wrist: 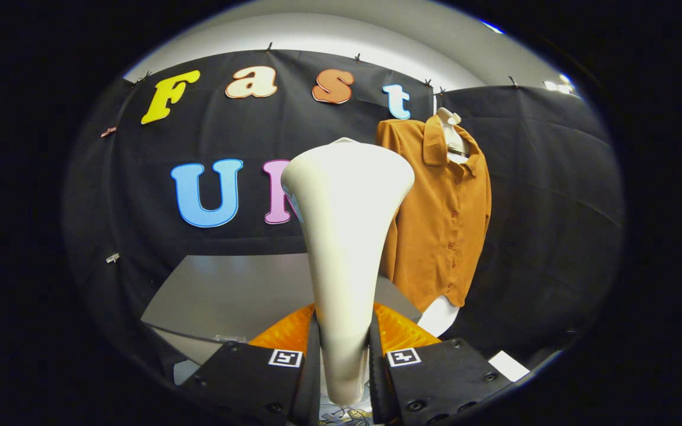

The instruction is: Iron the clothes twice with a garment steamer, once on the left side and once on the right side.

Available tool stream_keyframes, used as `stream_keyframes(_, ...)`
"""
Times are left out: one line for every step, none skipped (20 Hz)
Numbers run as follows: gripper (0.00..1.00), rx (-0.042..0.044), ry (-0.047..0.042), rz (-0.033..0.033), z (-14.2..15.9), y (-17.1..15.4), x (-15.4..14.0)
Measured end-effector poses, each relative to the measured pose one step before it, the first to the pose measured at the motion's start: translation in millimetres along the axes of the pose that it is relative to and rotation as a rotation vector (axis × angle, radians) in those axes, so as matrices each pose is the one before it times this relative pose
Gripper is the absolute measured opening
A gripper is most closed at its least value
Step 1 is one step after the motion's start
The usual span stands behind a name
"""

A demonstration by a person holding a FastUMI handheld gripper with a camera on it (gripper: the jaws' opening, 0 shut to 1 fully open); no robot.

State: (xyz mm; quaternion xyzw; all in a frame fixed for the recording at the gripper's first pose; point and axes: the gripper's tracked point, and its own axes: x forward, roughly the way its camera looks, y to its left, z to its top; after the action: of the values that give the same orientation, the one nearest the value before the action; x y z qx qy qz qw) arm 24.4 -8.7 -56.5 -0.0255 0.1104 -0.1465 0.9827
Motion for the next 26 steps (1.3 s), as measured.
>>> stream_keyframes(0.37, 0.00545, -0.00195, -0.0087, -0.25, -6.22, -1.27)
stream_keyframes(0.37, 0.00534, -0.00282, -0.00609, 1.33, -6.24, -1.1)
stream_keyframes(0.37, 0.00458, -0.00513, -0.00112, 2.09, -4.22, 0.04)
stream_keyframes(0.37, 0.00421, -0.00862, -0.00121, 3.37, -5.67, 0.81)
stream_keyframes(0.37, 0.00537, -0.0108, -0.00246, 4.38, -6.15, 2.44)
stream_keyframes(0.37, 0.00407, -0.01066, -0.00098, 4.7, -6.83, 4.37)
stream_keyframes(0.37, 0.00463, -0.00644, 0.00011, 2.97, -8.0, 5.43)
stream_keyframes(0.37, 0.00267, -0.00425, -0.00599, 3.32, -10.18, 6.67)
stream_keyframes(0.37, 0.00159, -0.00147, -0.01366, 2.67, -13.39, 8.02)
stream_keyframes(0.37, 0.00549, 0.00013, -0.01405, 3.53, -13.06, 9.08)
stream_keyframes(0.37, 0.00807, 0.00404, -0.01064, 2.91, -10.99, 10.02)
stream_keyframes(0.37, 0.00297, 0.00502, -0.0062, 1.81, -10.18, 10.12)
stream_keyframes(0.37, -0.00158, -0.00125, -0.00868, 2.46, -9.75, 10.91)
stream_keyframes(0.37, -0.00742, -0.00023, -0.00979, 2.47, -10.26, 11.6)
stream_keyframes(0.37, -0.00835, -0.00249, -0.00777, 3.0, -9.77, 11.76)
stream_keyframes(0.37, -0.00878, 0.00341, -0.00822, 2.73, -8.8, 12.56)
stream_keyframes(0.37, -0.00253, 0.003, -0.00382, 3.13, -8.97, 13.46)
stream_keyframes(0.37, 0.00384, 0.00599, 0.00186, 3.06, -7.27, 13.12)
stream_keyframes(0.37, 0.00282, 0.0092, 0.00147, 2.17, -6.04, 13.13)
stream_keyframes(0.37, -0.00123, 0.01085, 0.00072, 0.56, -6.36, 13.21)
stream_keyframes(0.37, 0.00051, 0.012, 0.00369, 0.41, -4.68, 13.1)
stream_keyframes(0.37, 0.00023, 0.01225, 0.00768, -0.47, -2.76, 12.04)
stream_keyframes(0.37, 0.00154, 0.01192, 0.01157, -0.79, -1.57, 11.34)
stream_keyframes(0.37, 0.00455, 0.01079, 0.01222, -1.27, -1.35, 10.11)
stream_keyframes(0.37, 0.00078, 0.01064, 0.0124, -1.53, -0.72, 10.62)
stream_keyframes(0.37, -0.00155, 0.01086, 0.01475, -1.89, 1.53, 8.72)
